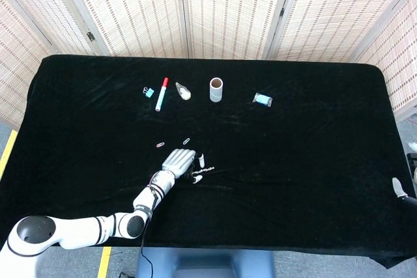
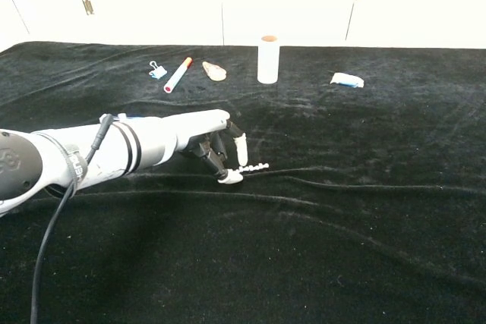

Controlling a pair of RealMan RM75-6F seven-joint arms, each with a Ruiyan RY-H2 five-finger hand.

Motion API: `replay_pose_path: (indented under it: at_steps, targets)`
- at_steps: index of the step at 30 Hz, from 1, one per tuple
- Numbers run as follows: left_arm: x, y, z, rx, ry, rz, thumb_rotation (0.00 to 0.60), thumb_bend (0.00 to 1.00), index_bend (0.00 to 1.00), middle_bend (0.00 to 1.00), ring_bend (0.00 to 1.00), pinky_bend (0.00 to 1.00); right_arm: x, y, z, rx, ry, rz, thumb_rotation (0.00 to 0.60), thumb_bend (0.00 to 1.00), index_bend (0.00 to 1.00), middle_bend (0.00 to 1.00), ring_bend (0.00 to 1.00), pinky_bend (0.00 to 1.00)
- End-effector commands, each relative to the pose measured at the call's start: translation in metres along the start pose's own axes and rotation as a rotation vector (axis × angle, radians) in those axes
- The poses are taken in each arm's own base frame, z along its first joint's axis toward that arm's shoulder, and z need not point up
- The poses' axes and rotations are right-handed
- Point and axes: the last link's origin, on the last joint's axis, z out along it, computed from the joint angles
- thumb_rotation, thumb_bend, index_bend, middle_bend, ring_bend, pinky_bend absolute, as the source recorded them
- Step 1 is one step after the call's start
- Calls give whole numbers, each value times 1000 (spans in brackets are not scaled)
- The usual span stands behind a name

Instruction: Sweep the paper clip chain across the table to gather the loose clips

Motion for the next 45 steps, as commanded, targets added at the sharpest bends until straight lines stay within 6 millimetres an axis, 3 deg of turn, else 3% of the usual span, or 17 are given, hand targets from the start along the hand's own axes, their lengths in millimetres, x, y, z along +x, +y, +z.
replay_pose_path:
  at_steps: [1, 26, 45]
  targets:
    - [-2, 0, 1, 1, -10, -4, 600, 346, 468, 962, 1000, 1000, 0, 0, 0, 0, 0, 0, 600, 411, 116, 0, 0, 0]
    - [1, -5, -1, 9, -4, -7, 600, 444, 543, 962, 1000, 1000, -1, 0, 2, 6, -1, 1, 600, 411, 116, 0, 0, 0]
    - [1, -11, -5, 21, -6, 8, 600, 445, 524, 962, 1000, 1000, -3, -3, 5, 17, -10, 0, 600, 411, 115, 0, 0, 0]
